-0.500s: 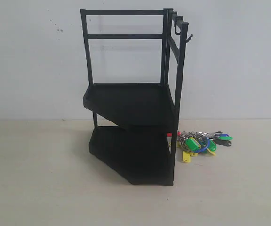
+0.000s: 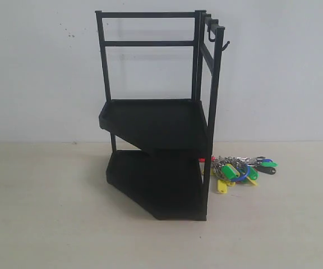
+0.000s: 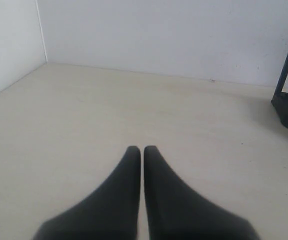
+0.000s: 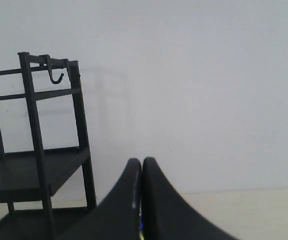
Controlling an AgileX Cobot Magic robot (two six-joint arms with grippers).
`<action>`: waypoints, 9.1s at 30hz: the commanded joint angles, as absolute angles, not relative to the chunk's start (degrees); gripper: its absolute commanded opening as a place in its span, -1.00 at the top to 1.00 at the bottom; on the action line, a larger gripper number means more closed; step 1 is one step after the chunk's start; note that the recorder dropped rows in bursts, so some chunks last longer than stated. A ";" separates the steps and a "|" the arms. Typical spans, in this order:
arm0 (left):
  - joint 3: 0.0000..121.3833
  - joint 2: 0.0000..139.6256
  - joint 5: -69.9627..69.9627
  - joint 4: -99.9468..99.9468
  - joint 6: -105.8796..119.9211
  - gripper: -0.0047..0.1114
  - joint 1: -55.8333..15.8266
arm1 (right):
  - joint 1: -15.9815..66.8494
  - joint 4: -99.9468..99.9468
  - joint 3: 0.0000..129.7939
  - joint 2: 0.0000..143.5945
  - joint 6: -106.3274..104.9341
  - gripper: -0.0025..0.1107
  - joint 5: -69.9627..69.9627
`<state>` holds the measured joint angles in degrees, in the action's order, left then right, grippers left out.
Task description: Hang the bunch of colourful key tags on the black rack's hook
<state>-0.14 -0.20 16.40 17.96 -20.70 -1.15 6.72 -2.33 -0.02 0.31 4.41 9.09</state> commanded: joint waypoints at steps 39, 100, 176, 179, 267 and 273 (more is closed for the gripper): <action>0.00 0.00 16.12 17.80 -20.52 0.84 -1.22 | 6.18 -24.71 58.01 88.03 -9.52 0.96 -32.34; 0.00 0.00 16.13 17.80 -20.52 0.84 -1.22 | 0.67 -99.27 76.05 128.70 -48.40 0.11 -29.65; 0.00 0.00 16.13 17.80 -20.52 0.84 -1.22 | -5.96 -19.27 72.94 89.26 -26.14 0.96 -49.89; 0.00 0.00 16.13 17.80 -20.52 0.84 -1.22 | -4.02 -21.19 73.05 89.38 -36.76 0.96 -57.49; 0.00 0.00 16.12 17.92 -20.52 0.84 -1.22 | 8.53 -1.87 81.71 89.96 -31.47 0.96 -64.99; 0.00 0.00 16.12 17.92 -20.52 0.84 -1.22 | 8.53 3.32 81.71 89.85 -16.90 0.96 -55.68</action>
<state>-0.14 -0.20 16.36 17.96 -20.70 -1.15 8.79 6.86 81.53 90.27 -11.11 -57.03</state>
